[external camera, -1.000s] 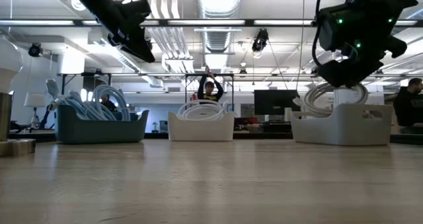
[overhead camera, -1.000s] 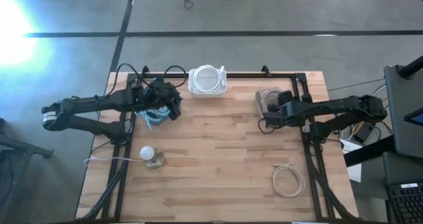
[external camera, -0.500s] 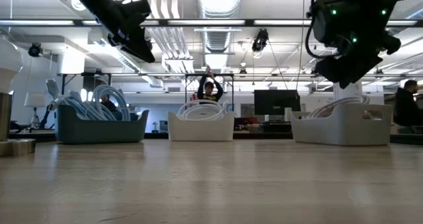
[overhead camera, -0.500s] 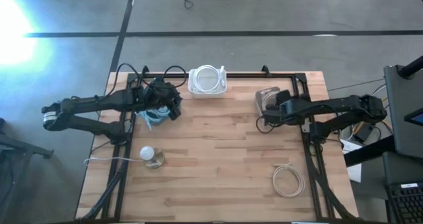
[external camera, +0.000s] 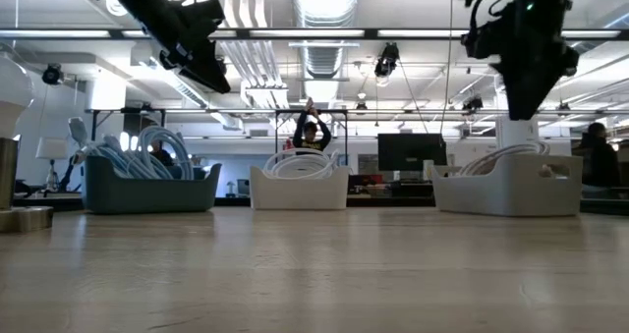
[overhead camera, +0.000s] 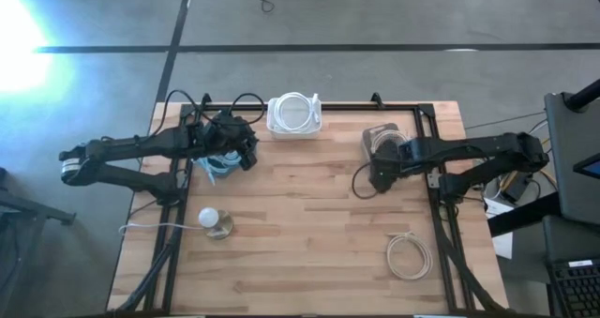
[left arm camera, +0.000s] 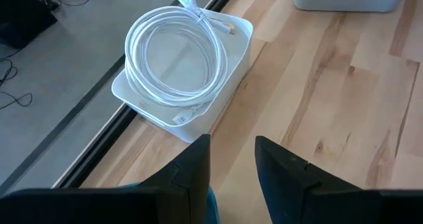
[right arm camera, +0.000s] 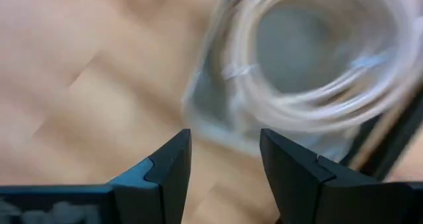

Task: Sort HDMI cables
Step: Put the brown hdmi cable into the gray bin

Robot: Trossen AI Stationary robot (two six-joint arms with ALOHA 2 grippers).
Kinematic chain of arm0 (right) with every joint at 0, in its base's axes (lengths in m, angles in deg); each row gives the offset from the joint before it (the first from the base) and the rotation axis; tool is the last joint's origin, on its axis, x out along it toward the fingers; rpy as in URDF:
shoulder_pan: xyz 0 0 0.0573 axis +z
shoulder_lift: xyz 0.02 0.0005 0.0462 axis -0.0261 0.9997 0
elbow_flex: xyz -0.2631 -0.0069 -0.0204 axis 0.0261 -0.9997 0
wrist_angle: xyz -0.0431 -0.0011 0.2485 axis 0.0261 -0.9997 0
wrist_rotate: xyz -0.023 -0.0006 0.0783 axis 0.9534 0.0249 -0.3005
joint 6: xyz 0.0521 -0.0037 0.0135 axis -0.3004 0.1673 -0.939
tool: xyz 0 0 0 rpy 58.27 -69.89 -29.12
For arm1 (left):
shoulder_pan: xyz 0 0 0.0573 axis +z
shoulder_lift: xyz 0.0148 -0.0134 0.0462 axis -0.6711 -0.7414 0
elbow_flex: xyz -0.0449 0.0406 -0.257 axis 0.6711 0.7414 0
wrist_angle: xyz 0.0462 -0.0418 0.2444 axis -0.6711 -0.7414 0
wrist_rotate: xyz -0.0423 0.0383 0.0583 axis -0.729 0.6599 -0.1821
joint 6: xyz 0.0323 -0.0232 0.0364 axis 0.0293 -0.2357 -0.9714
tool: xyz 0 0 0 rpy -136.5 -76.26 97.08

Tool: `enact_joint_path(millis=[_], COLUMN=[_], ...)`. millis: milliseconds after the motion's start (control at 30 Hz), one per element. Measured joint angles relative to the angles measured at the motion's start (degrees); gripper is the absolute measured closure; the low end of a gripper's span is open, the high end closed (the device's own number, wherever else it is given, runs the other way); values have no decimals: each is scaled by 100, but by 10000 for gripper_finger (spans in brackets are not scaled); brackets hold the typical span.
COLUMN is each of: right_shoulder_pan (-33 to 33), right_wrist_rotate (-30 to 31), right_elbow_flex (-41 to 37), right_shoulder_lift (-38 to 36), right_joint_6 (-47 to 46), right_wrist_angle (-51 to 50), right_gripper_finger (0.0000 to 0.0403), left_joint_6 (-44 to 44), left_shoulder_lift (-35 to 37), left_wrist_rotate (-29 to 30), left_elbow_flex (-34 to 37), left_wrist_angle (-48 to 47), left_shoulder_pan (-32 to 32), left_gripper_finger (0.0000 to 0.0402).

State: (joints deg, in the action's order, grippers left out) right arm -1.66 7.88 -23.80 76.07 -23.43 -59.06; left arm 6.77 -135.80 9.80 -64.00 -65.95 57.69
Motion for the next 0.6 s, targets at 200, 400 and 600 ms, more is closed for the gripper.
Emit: enact_joint_path(millis=[200, 400, 600], right_shoulder_pan=[846, 1867, 2696], right_wrist_rotate=[-1717, -3105, -3199], right_elbow_flex=[-88, -551, -1343], right_shoulder_lift=[0, 3, 7], right_joint_6=[-102, -789, -1267], right_wrist_angle=[32, 224, 1246], right_gripper_finger=[231, 232, 232], left_joint_6=[25, 25, 25], left_shoulder_lift=[0, 0, -1], left_wrist_rotate=[0, 0, 0], left_elbow_flex=[0, 0, 0], left_wrist_angle=[2, 0, 1], left_shoulder_pan=[0, 1, 0], left_gripper_finger=[278, 278, 278])
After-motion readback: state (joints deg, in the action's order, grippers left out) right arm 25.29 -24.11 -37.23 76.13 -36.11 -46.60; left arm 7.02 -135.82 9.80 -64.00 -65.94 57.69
